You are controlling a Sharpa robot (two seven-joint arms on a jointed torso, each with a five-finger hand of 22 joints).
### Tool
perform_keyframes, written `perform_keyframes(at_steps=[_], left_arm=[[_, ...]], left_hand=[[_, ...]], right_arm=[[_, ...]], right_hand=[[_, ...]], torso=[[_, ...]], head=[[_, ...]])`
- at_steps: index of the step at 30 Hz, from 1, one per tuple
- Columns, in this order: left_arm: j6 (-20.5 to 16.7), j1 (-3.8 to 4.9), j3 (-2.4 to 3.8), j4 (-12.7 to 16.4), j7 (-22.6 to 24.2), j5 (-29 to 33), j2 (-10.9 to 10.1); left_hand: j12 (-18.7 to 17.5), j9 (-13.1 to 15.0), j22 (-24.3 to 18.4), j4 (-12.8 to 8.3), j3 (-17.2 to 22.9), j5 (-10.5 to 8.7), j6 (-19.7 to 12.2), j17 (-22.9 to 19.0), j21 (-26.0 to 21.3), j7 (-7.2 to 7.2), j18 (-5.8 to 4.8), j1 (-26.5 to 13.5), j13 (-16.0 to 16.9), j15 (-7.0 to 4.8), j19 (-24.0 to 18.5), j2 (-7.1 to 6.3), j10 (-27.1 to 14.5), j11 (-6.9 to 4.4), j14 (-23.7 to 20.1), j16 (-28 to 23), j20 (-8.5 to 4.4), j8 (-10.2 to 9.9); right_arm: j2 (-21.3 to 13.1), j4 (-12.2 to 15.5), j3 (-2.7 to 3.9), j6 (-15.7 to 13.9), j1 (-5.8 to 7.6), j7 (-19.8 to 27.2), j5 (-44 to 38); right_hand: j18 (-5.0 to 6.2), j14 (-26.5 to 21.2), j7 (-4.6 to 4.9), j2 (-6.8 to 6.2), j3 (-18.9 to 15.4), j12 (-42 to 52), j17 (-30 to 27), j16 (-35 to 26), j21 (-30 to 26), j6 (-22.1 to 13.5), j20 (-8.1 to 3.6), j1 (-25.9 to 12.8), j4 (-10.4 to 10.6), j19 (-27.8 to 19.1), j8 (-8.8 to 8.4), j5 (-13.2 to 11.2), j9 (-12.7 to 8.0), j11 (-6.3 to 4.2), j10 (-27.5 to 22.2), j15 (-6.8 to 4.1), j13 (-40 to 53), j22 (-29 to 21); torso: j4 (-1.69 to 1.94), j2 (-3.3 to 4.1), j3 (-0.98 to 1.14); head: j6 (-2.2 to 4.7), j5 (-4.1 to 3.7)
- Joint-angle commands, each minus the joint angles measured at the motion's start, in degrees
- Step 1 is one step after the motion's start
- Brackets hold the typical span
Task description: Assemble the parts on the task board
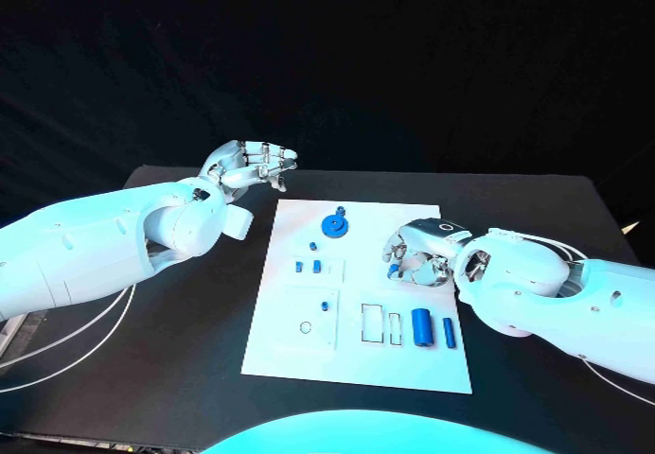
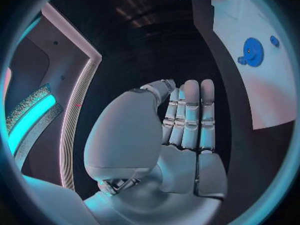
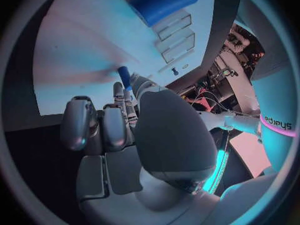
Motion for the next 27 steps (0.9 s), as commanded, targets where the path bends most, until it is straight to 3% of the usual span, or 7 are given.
perform_keyframes(at_steps=[1, 15, 24, 27], left_arm=[[0.87, 0.03, 0.04, 0.09, 0.57, -0.18, 0.04], [0.95, 0.03, 0.04, 0.08, 0.68, -0.5, 0.01], [0.99, 0.03, 0.04, 0.03, 0.63, -0.52, 0.04], [0.99, 0.03, 0.04, 0.02, 0.63, -0.52, 0.03]], left_hand=[[0.23, 0.07, -0.06, -0.44, 0.05, -0.07, -0.44, 0.03, -0.3, -0.12, 0.75, -0.64, -0.06, -0.08, -0.08, -0.06, -0.38, -0.01, -0.47, -0.08, 0.19, 0.3], [0.23, 0.1, -0.07, -0.45, 0.09, -0.06, -0.5, 0.03, -0.34, -0.1, 0.74, -0.69, -0.1, -0.04, -0.14, 0.02, -0.5, 0.03, -0.59, -0.08, 0.22, 0.36], [0.23, 0.1, -0.07, -0.45, 0.09, -0.06, -0.5, 0.03, -0.34, -0.1, 0.74, -0.69, -0.1, -0.04, -0.14, 0.02, -0.5, 0.03, -0.59, -0.08, 0.22, 0.36], [0.23, 0.1, -0.07, -0.45, 0.09, -0.06, -0.5, 0.03, -0.34, -0.1, 0.74, -0.69, -0.1, -0.04, -0.14, 0.02, -0.5, 0.03, -0.59, -0.08, 0.22, 0.36]], right_arm=[[0.12, -0.11, -0.03, 1.23, -0.08, -0.14, -0.47], [0.46, -0.48, -0.11, 1.88, -0.27, -0.37, -0.44], [0.61, -0.53, -0.13, 1.94, -0.39, -0.41, -0.52], [0.68, -0.55, -0.14, 1.72, -0.44, -0.53, -0.63]], right_hand=[[-0.48, 0.86, 0.13, 0.34, 0.42, -0.18, 0.15, 0.27, 0.31, 0.46, -0.25, -0.14, 0.03, 0.13, 0.24, 0.26, 0.09, 0.01, 0.56, -0.42, -0.08, 9.19], [-0.92, 1.08, 0.28, 0.06, 3.76, -0.57, 0.95, 0.99, 2.37, 2.14, 0.32, -0.88, -0.38, 0.93, 0.89, -0.2, 0.35, 0.04, 2.82, 0.47, -0.52, 10.02], [-1.08, 1.11, -0.32, 1.02, 7.3, -1.33, 1.31, 1.44, 3.58, 4.52, 0.18, -1.24, -1.95, 1.36, 2.23, -1.09, 1.18, -0.58, 6.29, 0.09, -0.57, 10.61], [-1.12, 1.09, -0.49, 1.44, 8.75, -1.96, 1.28, 1.49, 3.76, 4.9, -0.02, -1.47, -2.88, 1.43, 2.59, -3.01, 1.54, -0.8, 7.22, -0.1, -0.54, 10.71]], torso=[[-0.05, -0.02, 0.0], [-0.04, 0.0, 0.05], [-0.04, -0.01, 0.04], [-0.03, 0.0, 0.05]], head=[[-0.01, 0.01], [-0.18, -0.06], [-0.24, -0.16], [-0.25, -0.17]])
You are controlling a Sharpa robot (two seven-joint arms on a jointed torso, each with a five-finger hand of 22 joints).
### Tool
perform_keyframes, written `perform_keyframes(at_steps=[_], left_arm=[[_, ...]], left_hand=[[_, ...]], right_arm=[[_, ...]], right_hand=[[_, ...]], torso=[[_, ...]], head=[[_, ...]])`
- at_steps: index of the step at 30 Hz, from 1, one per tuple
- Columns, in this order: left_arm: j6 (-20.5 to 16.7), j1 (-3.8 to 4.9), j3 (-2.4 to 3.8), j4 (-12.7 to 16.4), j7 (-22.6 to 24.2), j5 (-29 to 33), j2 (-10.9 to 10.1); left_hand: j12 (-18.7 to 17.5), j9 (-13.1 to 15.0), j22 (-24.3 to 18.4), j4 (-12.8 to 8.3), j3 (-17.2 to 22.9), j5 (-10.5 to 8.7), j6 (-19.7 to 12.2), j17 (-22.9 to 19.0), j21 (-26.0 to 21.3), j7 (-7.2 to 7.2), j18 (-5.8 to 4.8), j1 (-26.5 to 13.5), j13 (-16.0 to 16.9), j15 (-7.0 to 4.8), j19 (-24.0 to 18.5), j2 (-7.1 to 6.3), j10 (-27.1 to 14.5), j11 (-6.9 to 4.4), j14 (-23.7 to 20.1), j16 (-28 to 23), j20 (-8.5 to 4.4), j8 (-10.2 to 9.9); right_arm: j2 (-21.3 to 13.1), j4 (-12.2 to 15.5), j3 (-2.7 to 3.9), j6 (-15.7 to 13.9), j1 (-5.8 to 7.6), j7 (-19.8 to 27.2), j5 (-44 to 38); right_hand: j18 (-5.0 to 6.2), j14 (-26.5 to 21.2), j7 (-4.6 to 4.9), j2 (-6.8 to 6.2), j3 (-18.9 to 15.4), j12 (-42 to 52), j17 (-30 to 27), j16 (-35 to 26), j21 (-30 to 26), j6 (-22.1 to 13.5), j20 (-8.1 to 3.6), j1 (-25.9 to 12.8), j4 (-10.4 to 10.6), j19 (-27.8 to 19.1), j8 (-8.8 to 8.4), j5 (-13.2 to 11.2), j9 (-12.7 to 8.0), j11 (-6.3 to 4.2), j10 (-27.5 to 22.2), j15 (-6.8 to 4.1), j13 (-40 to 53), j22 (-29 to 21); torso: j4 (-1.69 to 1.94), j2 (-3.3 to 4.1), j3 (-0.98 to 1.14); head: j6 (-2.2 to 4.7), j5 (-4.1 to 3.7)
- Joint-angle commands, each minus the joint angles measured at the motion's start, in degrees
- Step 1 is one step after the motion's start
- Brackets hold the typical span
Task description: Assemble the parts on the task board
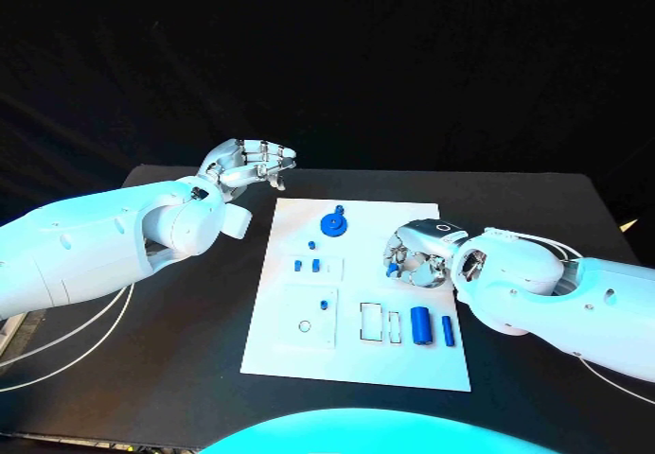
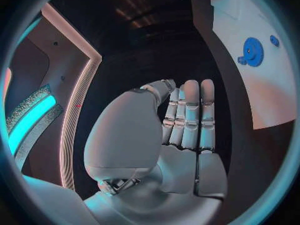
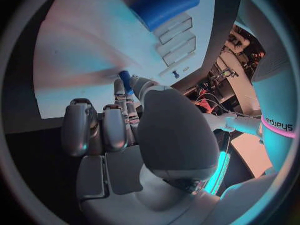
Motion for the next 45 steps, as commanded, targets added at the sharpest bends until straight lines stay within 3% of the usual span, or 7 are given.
perform_keyframes(at_steps=[1, 10, 16, 30, 34, 40, 45], left_arm=[[0.89, 0.03, 0.04, 0.06, 0.6, -0.22, 0.05], [0.86, 0.03, 0.04, 0.08, 0.57, -0.22, 0.04], [1.01, 0.03, 0.04, 0.04, 0.53, -0.22, 0.04], [1.23, 0.03, 0.03, -0.03, 0.31, -0.23, 0.24], [1.28, 0.03, 0.03, -0.1, 0.32, -0.23, 0.38], [1.47, 0.01, 0.03, -0.28, 0.35, -0.22, 0.65], [1.78, -0.01, 0.03, -0.47, 0.36, -0.14, 0.98]], left_hand=[[0.23, 0.06, -0.07, -0.29, -0.08, -0.06, -0.5, 0.03, -0.34, -0.1, 0.74, -0.69, -0.05, 0.17, -0.15, 0.02, -0.5, 0.03, -0.38, -0.08, 0.22, 0.36], [0.23, 0.06, -0.07, -0.29, -0.08, -0.06, -0.5, 0.03, -0.34, -0.1, 0.74, -0.69, -0.05, 0.17, -0.15, 0.02, -0.5, 0.03, -0.38, -0.08, 0.22, 0.36], [0.3, 0.1, -0.07, -0.35, -0.03, -0.07, -0.58, 0.05, -0.37, -0.06, 0.74, -0.75, -0.09, 0.21, -0.22, 0.12, -0.61, 0.07, -0.51, -0.04, 0.27, 0.48], [0.3, 0.11, -0.06, -0.47, 0.0, -0.07, -0.68, 0.07, -0.39, -0.06, 0.75, -0.72, -0.13, 0.23, -0.26, 0.07, -0.75, 0.09, -0.6, -0.01, 0.28, 0.53], [0.3, 0.11, -0.06, -0.47, 0.0, -0.07, -0.68, 0.07, -0.39, -0.06, 0.75, -0.72, -0.13, 0.23, -0.26, 0.07, -0.75, 0.09, -0.6, -0.01, 0.28, 0.53], [0.3, 0.11, -0.06, -0.5, 0.01, -0.06, -0.72, 0.07, -0.39, -0.04, 0.76, -0.73, -0.14, 0.24, -0.28, 0.07, -0.81, 0.11, -0.64, -0.01, 0.29, 0.54], [0.29, 0.11, -0.06, -0.52, 0.0, -0.07, -0.75, 0.07, -0.39, -0.03, 0.76, -0.74, -0.15, 0.26, -0.29, 0.05, -0.86, 0.13, -0.66, 0.0, 0.3, 0.55]], right_arm=[[0.14, 0.05, -0.06, 0.71, -0.17, -0.14, -0.69], [0.0, 0.39, -0.06, -1.8, -0.25, -0.4, -1.05], [-1.1, 2.09, -0.01, -2.68, 0.0, -0.5, -0.73], [-4.31, 8.85, 0.36, -3.48, 3.41, -0.84, 0.12], [-4.13, 10.49, 0.4, -3.75, 3.82, -0.62, 0.76], [-1.35, 11.44, 0.41, -4.28, 3.39, 0.21, 1.29], [2.72, 10.56, 0.33, -5.1, 1.54, 1.39, 0.19]], right_hand=[[-1.14, 1.09, -0.01, 0.82, 1.24, -0.48, 0.01, 0.19, 0.37, 0.72, -0.17, -0.01, -0.63, 0.54, 0.54, -0.97, 0.47, -0.07, 0.86, -0.16, 0.08, 10.72], [-1.29, 1.1, -0.1, 1.17, 3.41, -1.44, 0.06, 0.29, 1.17, 1.21, -0.41, -0.4, -3.01, 0.81, 1.4, -0.92, 1.38, -0.31, 2.29, -0.39, 0.27, 10.93], [-1.33, 1.09, -0.11, 1.12, 3.68, -1.63, 0.02, 0.29, 1.39, 1.3, -0.43, -0.68, -3.4, 0.88, 1.58, -0.91, 1.57, -0.31, 2.55, -0.39, 0.32, 10.99], [-1.38, 1.11, -0.11, 0.87, 3.85, -1.91, 0.08, 0.34, 1.64, 1.31, -0.44, -1.17, -3.71, 0.96, 1.7, -0.91, 1.74, -0.31, 2.7, -0.39, 0.34, 11.05], [-1.37, 1.11, -0.11, 0.83, 3.89, -1.97, 0.07, 0.34, 1.6, 1.31, -0.44, -1.29, -3.74, 0.95, 1.72, -0.92, 1.77, -0.3, 2.74, -0.38, 0.34, 11.04], [-1.38, 1.11, -0.11, 0.82, 3.92, -2.02, 0.09, 0.35, 1.63, 1.3, -0.44, -1.36, -3.76, 0.96, 1.72, -0.9, 1.79, -0.3, 2.74, -0.38, 0.34, 11.04], [-1.37, 1.1, -0.1, 0.84, 4.03, -2.12, 0.03, 0.32, 1.6, 1.25, -0.44, -1.41, -3.85, 0.95, 1.72, -0.86, 1.81, -0.3, 2.73, -0.38, 0.34, 11.04]], torso=[[0.02, 0.02, 0.01], [0.03, 0.01, -0.01], [0.02, -0.05, -0.05], [0.01, -0.08, -0.12], [0.03, -0.07, -0.09], [-0.02, -0.04, 0.0], [0.1, -0.03, 0.0]], head=[[-0.02, -0.04], [-0.02, -0.09], [0.05, -0.13], [0.53, -0.27], [0.66, -0.17], [0.59, 0.31], [0.82, 0.38]])
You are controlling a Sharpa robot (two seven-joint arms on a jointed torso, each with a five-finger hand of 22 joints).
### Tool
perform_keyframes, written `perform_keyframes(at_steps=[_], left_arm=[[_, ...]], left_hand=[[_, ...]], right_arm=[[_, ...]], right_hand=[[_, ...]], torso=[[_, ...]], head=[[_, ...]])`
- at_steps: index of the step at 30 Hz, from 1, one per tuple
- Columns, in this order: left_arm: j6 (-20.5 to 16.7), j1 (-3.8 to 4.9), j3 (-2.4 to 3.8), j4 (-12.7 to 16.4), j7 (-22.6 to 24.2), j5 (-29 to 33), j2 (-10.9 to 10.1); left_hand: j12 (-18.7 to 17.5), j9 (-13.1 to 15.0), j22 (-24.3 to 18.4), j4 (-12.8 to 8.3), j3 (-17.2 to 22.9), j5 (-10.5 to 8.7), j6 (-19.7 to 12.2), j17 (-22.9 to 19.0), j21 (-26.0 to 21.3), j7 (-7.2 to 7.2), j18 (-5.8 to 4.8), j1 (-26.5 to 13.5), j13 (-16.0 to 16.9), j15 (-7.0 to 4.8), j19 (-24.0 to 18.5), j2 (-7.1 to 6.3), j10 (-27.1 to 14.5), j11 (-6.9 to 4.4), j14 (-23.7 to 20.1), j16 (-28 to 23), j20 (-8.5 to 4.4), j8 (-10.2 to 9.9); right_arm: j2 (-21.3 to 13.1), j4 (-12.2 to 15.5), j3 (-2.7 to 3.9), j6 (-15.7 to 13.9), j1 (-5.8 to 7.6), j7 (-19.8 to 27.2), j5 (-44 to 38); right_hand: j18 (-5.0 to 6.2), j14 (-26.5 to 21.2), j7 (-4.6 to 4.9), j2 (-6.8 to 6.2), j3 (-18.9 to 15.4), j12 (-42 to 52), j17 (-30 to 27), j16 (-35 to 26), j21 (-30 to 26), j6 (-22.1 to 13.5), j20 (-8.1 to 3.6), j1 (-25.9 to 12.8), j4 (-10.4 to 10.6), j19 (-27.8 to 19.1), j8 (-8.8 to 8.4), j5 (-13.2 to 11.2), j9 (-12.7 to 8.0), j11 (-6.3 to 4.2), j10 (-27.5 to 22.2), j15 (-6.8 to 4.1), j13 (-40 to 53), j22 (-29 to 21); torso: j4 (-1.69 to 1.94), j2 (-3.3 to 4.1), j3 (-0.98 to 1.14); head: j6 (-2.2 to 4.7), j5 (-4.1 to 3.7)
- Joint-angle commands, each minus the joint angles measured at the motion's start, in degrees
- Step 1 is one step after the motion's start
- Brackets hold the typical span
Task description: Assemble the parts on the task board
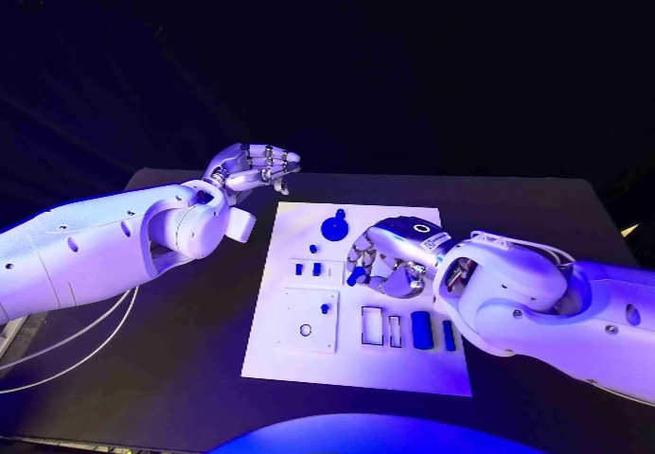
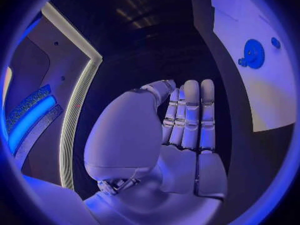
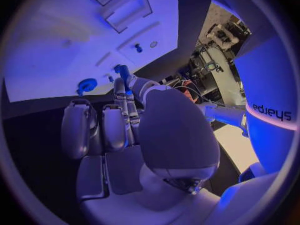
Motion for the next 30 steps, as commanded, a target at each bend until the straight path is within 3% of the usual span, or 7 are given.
perform_keyframes(at_steps=[1, 6, 12, 16, 22, 30], left_arm=[[1.37, 0.02, 0.03, -0.04, 0.44, -0.01, 0.29], [1.51, 0.01, 0.02, -0.16, 0.41, 0.01, 0.53], [1.7, 0.01, 0.0, -0.21, 0.31, 0.02, 0.73], [1.84, 0.01, 0.0, -0.27, 0.23, 0.02, 0.77], [2.0, 0.01, -0.01, -0.25, 0.18, 0.02, 0.87], [2.01, 0.02, -0.03, -0.24, 0.06, 0.02, 0.89]], left_hand=[[0.29, 0.08, -0.07, -0.2, 0.0, -0.07, -0.34, 0.07, -0.39, -0.03, 0.75, -0.52, -0.05, 0.05, -0.29, -0.18, -0.45, 0.14, -0.46, 0.0, 0.3, 0.27], [0.29, 0.08, -0.07, -0.2, 0.0, -0.07, -0.34, 0.07, -0.39, -0.03, 0.75, -0.52, -0.05, 0.05, -0.29, -0.18, -0.45, 0.14, -0.46, 0.0, 0.3, 0.27], [0.29, 0.09, -0.07, -0.2, -0.03, -0.08, -0.38, 0.08, -0.41, -0.01, 0.75, -0.61, -0.07, 0.09, -0.33, -0.22, -0.55, 0.18, -0.53, 0.01, 0.32, 0.31], [0.29, 0.09, -0.07, -0.2, -0.03, -0.08, -0.38, 0.08, -0.41, -0.01, 0.75, -0.61, -0.07, 0.09, -0.33, -0.22, -0.55, 0.18, -0.53, 0.01, 0.32, 0.31], [0.29, 0.09, -0.07, -0.2, -0.03, -0.08, -0.38, 0.08, -0.41, -0.01, 0.75, -0.61, -0.07, 0.09, -0.33, -0.22, -0.55, 0.18, -0.53, 0.01, 0.32, 0.31], [0.31, 0.1, -0.07, -0.16, -0.03, -0.08, -0.42, 0.09, -0.43, 0.01, 0.74, -0.71, -0.09, 0.12, -0.36, -0.17, -0.61, 0.2, -0.58, 0.04, 0.34, 0.35]], right_arm=[[2.49, -0.68, -0.11, -1.17, -1.41, 2.1, -0.99], [6.34, -1.77, -0.19, -1.45, -4.09, 3.24, -1.54], [8.68, -3.29, -0.38, -1.35, -6.15, 3.98, -1.69], [9.42, -4.38, -0.47, -1.67, -7.44, 4.22, -1.92], [10.67, -5.92, -0.66, -2.0, -8.66, 4.3, -2.21], [11.34, -7.36, -0.81, -1.98, -9.27, 3.88, -2.87]], right_hand=[[-0.73, 1.08, 0.05, -0.06, 0.12, -0.34, -0.02, 0.31, 0.25, 0.32, -0.24, -0.58, -0.28, 0.74, 0.6, 0.23, 1.34, 0.02, 0.37, -0.39, 0.08, 11.05], [-0.71, 1.07, 0.08, -0.04, 0.3, -0.47, -0.06, 0.29, 0.16, 0.28, -0.24, -0.6, -0.48, 0.71, 0.61, 0.29, 1.39, 0.03, 0.4, -0.39, 0.09, 11.03], [-0.65, 1.05, 0.11, -0.03, 0.4, -0.54, -0.18, 0.23, -0.15, 0.25, -0.24, -0.66, -0.57, 0.6, 0.62, 0.33, 1.42, 0.05, 0.41, -0.38, 0.09, 10.96], [-0.66, 1.04, 0.19, -0.08, 0.57, -0.7, -0.19, 0.23, -0.13, 0.15, -0.23, -0.75, -0.79, 0.61, 0.6, 0.39, 1.46, 0.09, 0.41, -0.35, 0.1, 10.96], [-0.67, 1.05, 0.2, -0.08, 0.63, -0.74, -0.13, 0.26, -0.06, 0.12, -0.23, -0.76, -0.88, 0.63, 0.6, 0.41, 1.48, 0.1, 0.42, -0.35, 0.1, 10.98], [-0.67, 1.06, 0.23, -0.09, 0.72, -0.81, -0.12, 0.27, -0.06, 0.1, -0.22, -0.8, -0.99, 0.63, 0.61, 0.45, 1.51, 0.12, 0.44, -0.34, 0.11, 10.98]], torso=[[0.08, 0.03, 0.05], [0.1, 0.15, 0.07], [0.05, 0.1, -0.04], [-0.03, 0.08, -0.03], [0.05, 0.07, 0.02], [-0.01, 0.09, -0.05]], head=[[0.1, 0.29], [-0.09, 0.9], [-0.55, 1.79], [-0.79, 2.78], [-1.11, 3.68], [-1.29, 3.91]])
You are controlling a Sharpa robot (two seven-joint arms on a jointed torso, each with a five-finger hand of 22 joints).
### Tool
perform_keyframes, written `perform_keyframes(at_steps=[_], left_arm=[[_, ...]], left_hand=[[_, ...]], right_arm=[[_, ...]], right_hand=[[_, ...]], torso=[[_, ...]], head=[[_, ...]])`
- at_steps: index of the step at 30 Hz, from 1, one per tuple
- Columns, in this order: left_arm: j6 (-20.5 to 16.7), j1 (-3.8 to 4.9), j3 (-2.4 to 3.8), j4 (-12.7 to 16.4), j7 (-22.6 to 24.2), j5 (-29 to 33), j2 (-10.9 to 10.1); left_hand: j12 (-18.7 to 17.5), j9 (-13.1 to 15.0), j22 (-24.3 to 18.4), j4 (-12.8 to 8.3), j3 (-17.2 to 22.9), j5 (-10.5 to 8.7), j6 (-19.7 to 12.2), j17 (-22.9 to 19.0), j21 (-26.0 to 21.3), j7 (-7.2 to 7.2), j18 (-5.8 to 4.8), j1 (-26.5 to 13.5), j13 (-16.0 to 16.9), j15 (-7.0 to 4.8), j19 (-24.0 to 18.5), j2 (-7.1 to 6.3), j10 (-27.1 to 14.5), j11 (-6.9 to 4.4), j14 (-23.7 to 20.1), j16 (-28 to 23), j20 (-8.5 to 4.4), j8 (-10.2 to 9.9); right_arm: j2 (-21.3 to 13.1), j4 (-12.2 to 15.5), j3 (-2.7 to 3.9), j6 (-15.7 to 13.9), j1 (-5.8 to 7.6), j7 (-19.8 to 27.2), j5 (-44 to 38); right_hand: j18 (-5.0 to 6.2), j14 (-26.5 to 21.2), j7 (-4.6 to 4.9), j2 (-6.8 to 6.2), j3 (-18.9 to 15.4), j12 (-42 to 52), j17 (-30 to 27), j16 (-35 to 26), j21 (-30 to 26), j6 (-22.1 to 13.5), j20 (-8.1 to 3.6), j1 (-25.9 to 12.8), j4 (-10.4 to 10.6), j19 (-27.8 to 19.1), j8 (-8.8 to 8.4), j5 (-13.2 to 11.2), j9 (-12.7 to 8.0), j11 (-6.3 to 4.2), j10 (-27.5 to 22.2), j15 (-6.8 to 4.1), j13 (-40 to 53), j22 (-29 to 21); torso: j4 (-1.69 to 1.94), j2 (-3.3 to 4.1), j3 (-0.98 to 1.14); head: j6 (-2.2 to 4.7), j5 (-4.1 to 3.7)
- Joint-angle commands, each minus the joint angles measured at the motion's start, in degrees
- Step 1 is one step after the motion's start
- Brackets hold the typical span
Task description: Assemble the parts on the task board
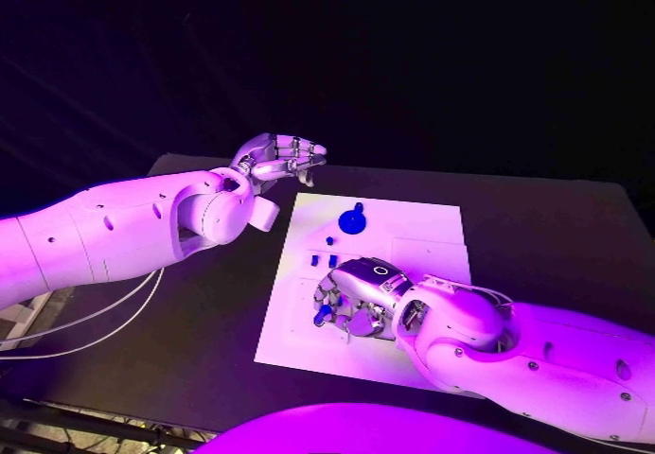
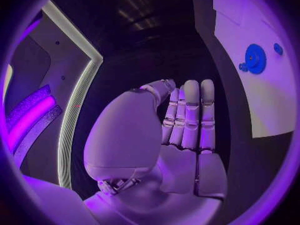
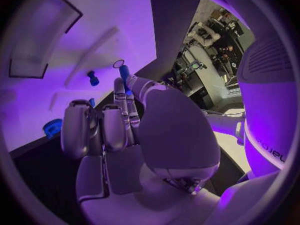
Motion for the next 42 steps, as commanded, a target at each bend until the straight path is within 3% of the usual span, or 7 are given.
perform_keyframes(at_steps=[1, 18, 33, 42], left_arm=[[1.04, 0.03, 0.03, 0.11, 0.18, 0.01, 0.11], [1.02, 0.03, -0.01, 0.08, 0.02, -0.05, 0.0], [1.02, 0.03, -0.03, 0.08, -0.01, -0.12, -0.05], [1.04, 0.03, -0.04, 0.11, -0.08, -0.16, -0.13]], left_hand=[[0.31, 0.07, -0.07, -0.15, -0.02, -0.08, -0.42, 0.09, -0.21, 0.01, 0.74, -0.49, -0.1, -0.08, -0.16, 0.06, -0.41, -0.01, -0.38, 0.04, 0.14, 0.36], [0.35, 0.08, -0.07, -0.15, -0.04, -0.08, -0.5, 0.11, -0.24, 0.03, 0.73, -0.6, -0.12, -0.04, -0.2, 0.07, -0.49, 0.01, -0.44, 0.08, 0.17, 0.41], [0.35, 0.08, -0.07, -0.15, -0.04, -0.08, -0.5, 0.11, -0.24, 0.03, 0.73, -0.6, -0.12, -0.04, -0.2, 0.07, -0.49, 0.01, -0.44, 0.08, 0.17, 0.41], [0.35, 0.08, -0.07, -0.15, -0.04, -0.08, -0.5, 0.11, -0.24, 0.03, 0.73, -0.6, -0.12, -0.04, -0.2, 0.07, -0.49, 0.01, -0.44, 0.08, 0.17, 0.41]], right_arm=[[0.15, -0.46, -0.04, -0.28, -0.13, 0.4, -1.53], [1.36, -1.65, -0.26, 2.15, -0.28, -1.31, -2.6], [1.54, -1.67, -0.35, 2.47, -0.33, -1.36, -2.55], [1.39, -1.14, -0.36, 1.09, -0.39, -1.49, -2.74]], right_hand=[[-0.78, 1.05, 0.26, 0.16, 0.03, -0.31, -0.04, 0.25, -0.1, 0.06, -0.22, -0.63, -0.31, 0.62, 0.61, 0.25, 1.52, 0.01, 0.35, -0.33, 0.1, 10.93], [-0.83, 1.05, 0.38, -0.17, 0.21, -0.71, -0.03, 0.28, 0.13, -0.19, -0.15, -1.68, -0.45, 0.7, 0.55, 0.27, 1.62, 0.15, 0.45, -0.21, 0.16, 10.98], [-0.85, 1.07, 0.36, -0.25, 0.24, -0.77, 0.06, 0.34, 0.2, -0.21, -0.13, -1.86, -0.5, 0.72, 0.55, 0.27, 1.65, 0.14, 0.5, -0.2, 0.19, 11.0], [-0.84, 1.05, 0.32, -0.29, 0.32, -0.81, -0.06, 0.28, 0.18, -0.16, -0.12, -1.95, -0.61, 0.71, 0.59, 0.31, 1.69, 0.11, 0.59, -0.21, 0.22, 10.99]], torso=[[-0.02, 0.01, -0.05], [-0.01, 0.04, 0.01], [-0.04, 0.01, 0.0], [-0.02, -0.01, 0.0]], head=[[-0.08, 0.07], [-0.46, 0.1], [-0.65, 0.17], [-0.67, 0.23]])
